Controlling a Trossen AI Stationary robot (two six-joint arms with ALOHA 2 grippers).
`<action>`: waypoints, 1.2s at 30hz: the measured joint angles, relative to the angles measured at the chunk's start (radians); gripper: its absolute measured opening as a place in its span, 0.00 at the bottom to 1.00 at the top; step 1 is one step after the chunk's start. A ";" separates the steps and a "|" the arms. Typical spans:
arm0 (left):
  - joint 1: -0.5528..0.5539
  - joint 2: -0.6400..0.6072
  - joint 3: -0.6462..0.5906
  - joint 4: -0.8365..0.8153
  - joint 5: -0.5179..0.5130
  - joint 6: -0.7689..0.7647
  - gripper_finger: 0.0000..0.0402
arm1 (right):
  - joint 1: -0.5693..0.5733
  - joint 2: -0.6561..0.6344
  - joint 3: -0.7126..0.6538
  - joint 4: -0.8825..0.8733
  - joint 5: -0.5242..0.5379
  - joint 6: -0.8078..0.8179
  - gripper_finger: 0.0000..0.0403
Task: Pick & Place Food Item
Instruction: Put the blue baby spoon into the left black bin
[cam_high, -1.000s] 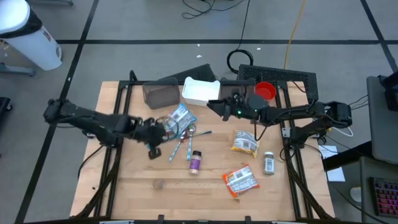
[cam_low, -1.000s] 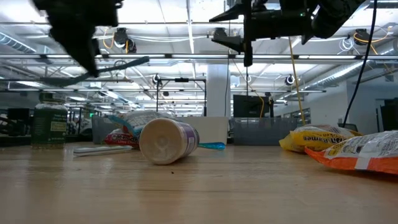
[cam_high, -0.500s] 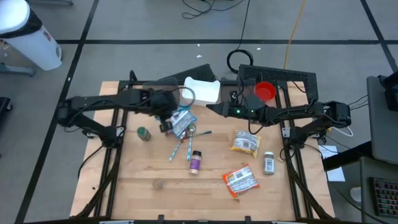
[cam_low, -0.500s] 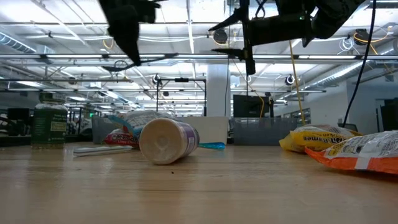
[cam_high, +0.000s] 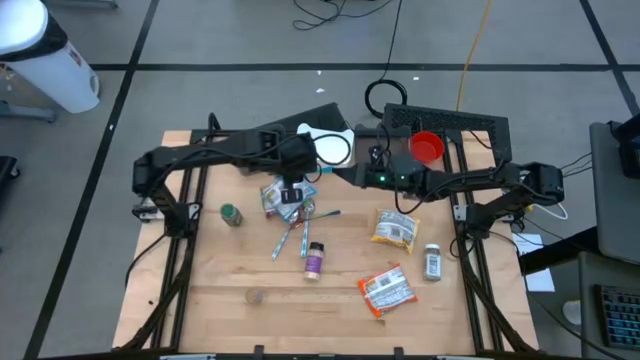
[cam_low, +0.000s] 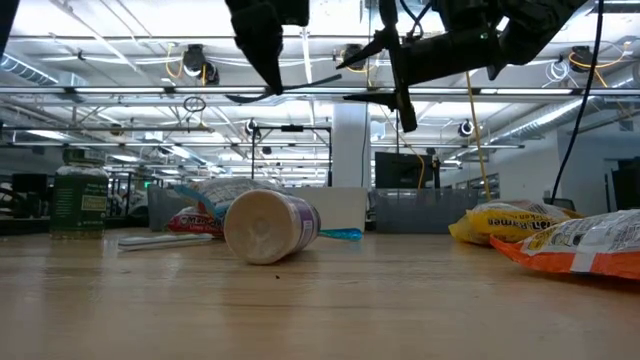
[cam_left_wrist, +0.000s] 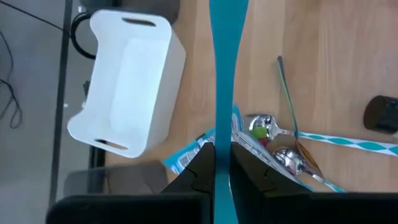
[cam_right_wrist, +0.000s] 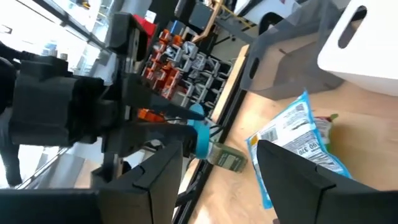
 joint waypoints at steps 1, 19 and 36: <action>-0.004 0.008 0.012 -0.002 -0.009 0.004 0.06 | 0.000 0.000 0.000 0.003 -0.001 0.000 0.50; -0.027 0.032 0.043 -0.012 -0.049 0.008 0.06 | 0.000 0.000 0.000 0.001 -0.029 -0.020 0.34; -0.040 0.032 0.043 -0.008 -0.060 0.034 0.06 | -0.001 0.000 0.000 0.003 -0.030 -0.025 0.03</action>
